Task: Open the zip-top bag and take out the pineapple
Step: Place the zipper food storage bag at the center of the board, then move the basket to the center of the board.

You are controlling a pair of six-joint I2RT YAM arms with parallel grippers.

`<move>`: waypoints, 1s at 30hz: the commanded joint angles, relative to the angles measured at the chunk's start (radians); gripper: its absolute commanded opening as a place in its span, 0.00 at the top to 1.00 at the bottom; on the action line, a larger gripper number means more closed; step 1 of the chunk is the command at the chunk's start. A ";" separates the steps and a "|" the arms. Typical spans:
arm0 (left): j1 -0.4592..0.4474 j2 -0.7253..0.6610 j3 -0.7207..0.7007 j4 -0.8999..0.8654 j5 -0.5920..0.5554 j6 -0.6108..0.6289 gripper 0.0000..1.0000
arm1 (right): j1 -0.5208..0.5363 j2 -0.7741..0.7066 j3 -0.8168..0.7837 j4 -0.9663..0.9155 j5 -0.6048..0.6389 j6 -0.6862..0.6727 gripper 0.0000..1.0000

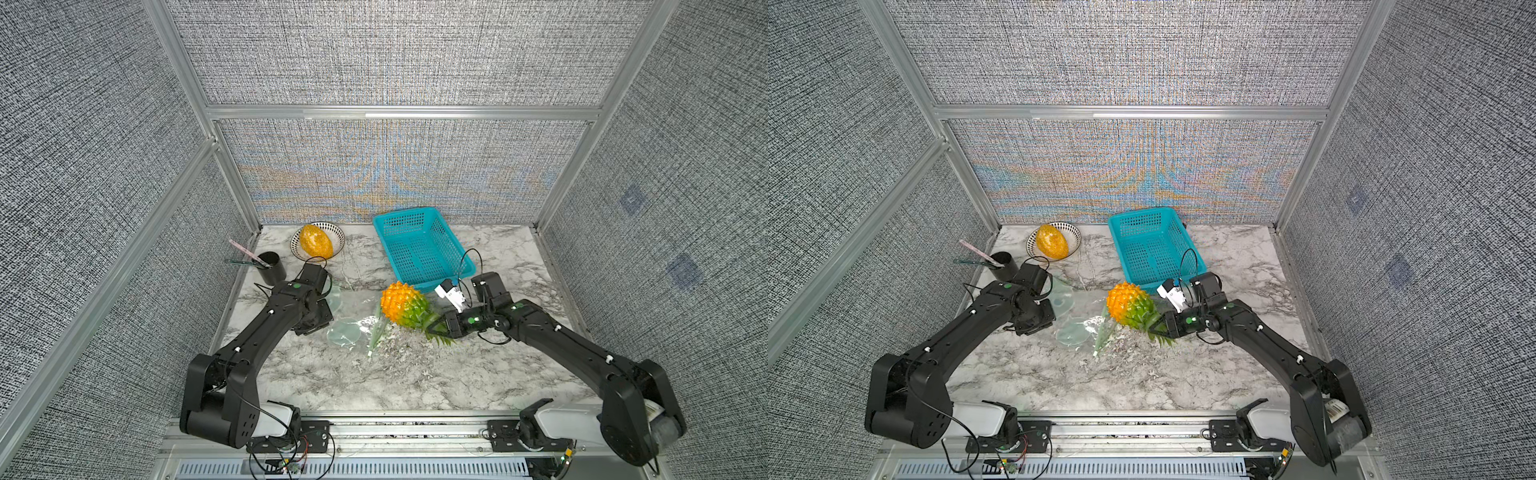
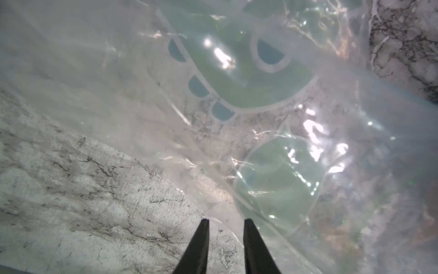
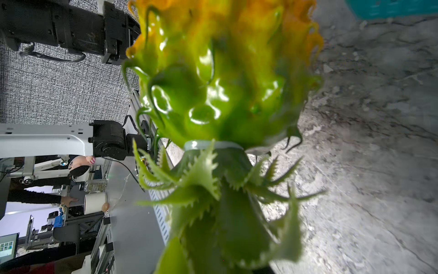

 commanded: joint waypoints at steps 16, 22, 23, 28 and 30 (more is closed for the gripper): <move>0.001 0.041 -0.010 0.032 0.036 -0.018 0.71 | -0.008 -0.195 -0.182 0.047 0.025 0.042 0.87; 0.000 0.043 -0.004 0.032 0.041 -0.008 0.70 | 0.041 -0.174 -0.142 0.084 0.002 0.081 0.87; 0.000 0.041 -0.005 0.032 0.041 -0.008 0.71 | 0.058 -0.165 -0.134 0.090 0.006 0.090 0.87; 0.000 0.029 -0.013 0.035 0.034 -0.009 0.71 | 0.121 -0.145 -0.133 0.156 0.022 0.144 0.87; 0.000 0.031 -0.014 0.039 0.036 -0.010 0.71 | 0.124 -0.134 -0.129 0.186 0.022 0.159 0.87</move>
